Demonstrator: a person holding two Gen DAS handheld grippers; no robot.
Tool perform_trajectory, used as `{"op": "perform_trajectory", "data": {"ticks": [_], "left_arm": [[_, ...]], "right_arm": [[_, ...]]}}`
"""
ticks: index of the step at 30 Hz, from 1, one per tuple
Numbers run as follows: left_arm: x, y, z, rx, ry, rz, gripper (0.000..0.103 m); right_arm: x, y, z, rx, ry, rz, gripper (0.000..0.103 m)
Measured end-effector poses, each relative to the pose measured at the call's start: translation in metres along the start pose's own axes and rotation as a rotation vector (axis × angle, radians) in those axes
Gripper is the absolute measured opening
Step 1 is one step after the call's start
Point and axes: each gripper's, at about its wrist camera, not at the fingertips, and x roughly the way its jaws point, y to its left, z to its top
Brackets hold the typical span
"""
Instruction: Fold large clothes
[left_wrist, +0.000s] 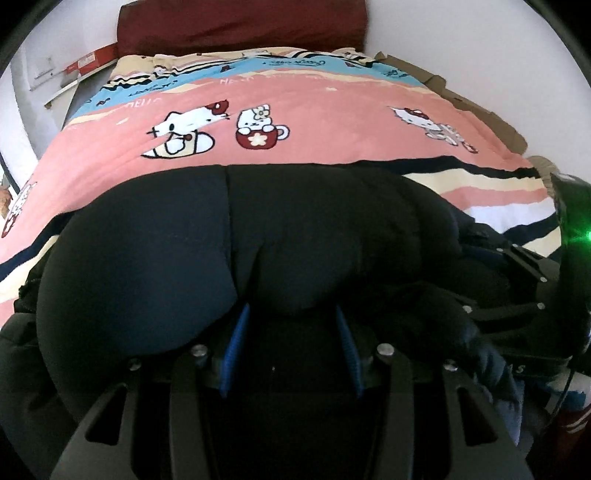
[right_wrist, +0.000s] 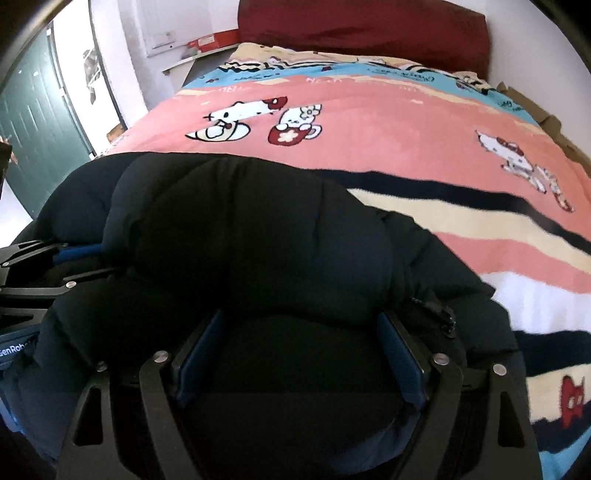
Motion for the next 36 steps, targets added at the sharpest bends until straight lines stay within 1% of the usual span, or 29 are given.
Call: {"op": "perform_trajectory", "data": {"ticks": [3, 6, 8, 10, 11, 13, 16, 18, 21, 24, 26, 29, 31, 33, 36], "left_arm": [[0.005, -0.001, -0.001, 0.003, -0.009, 0.016, 0.045], [0.005, -0.002, -0.001, 0.006, -0.002, 0.028, 0.045], [-0.003, -0.005, -0.001, 0.011, -0.007, 0.03, 0.045], [-0.018, -0.002, 0.0, 0.007, -0.01, 0.007, 0.045], [-0.026, 0.0, -0.001, 0.006, -0.019, -0.001, 0.045], [-0.052, 0.005, -0.004, 0.008, -0.067, -0.012, 0.045], [-0.078, 0.016, -0.01, -0.019, -0.104, -0.019, 0.045], [-0.087, 0.023, -0.016, -0.035, -0.104, -0.03, 0.045], [-0.085, 0.024, -0.029, -0.031, -0.082, -0.034, 0.045], [-0.07, 0.022, -0.041, -0.018, -0.048, -0.037, 0.046], [-0.059, 0.018, -0.048, 0.003, -0.046, -0.012, 0.047], [-0.044, 0.018, -0.053, -0.007, -0.046, -0.01, 0.049], [-0.037, 0.018, -0.055, -0.011, -0.042, -0.004, 0.05], [-0.034, 0.018, -0.055, -0.008, -0.032, 0.007, 0.05], [-0.036, 0.014, -0.056, 0.001, -0.028, 0.031, 0.05]], "right_arm": [[0.006, -0.001, -0.005, 0.005, -0.02, -0.004, 0.083], [0.008, -0.001, -0.005, 0.008, -0.024, -0.009, 0.083], [0.007, 0.001, -0.003, 0.001, -0.02, -0.02, 0.083], [0.002, 0.002, -0.002, -0.002, -0.015, -0.021, 0.083], [-0.004, 0.002, -0.001, -0.001, -0.005, -0.015, 0.083], [-0.019, 0.003, 0.001, 0.002, 0.0, -0.009, 0.083], [-0.049, 0.005, 0.002, 0.009, -0.044, 0.015, 0.083], [-0.069, 0.011, 0.001, 0.013, -0.08, 0.047, 0.083], [-0.083, 0.025, -0.005, 0.0, -0.111, 0.092, 0.083], [-0.075, 0.039, -0.018, -0.029, -0.079, 0.12, 0.083], [-0.064, 0.041, -0.025, -0.033, -0.057, 0.111, 0.083], [-0.045, 0.038, -0.035, -0.033, -0.02, 0.102, 0.083], [-0.032, 0.038, -0.039, -0.043, -0.005, 0.08, 0.083], [-0.023, 0.039, -0.04, -0.052, 0.008, 0.06, 0.083], [-0.021, 0.043, -0.039, -0.068, 0.025, 0.033, 0.083]]}}
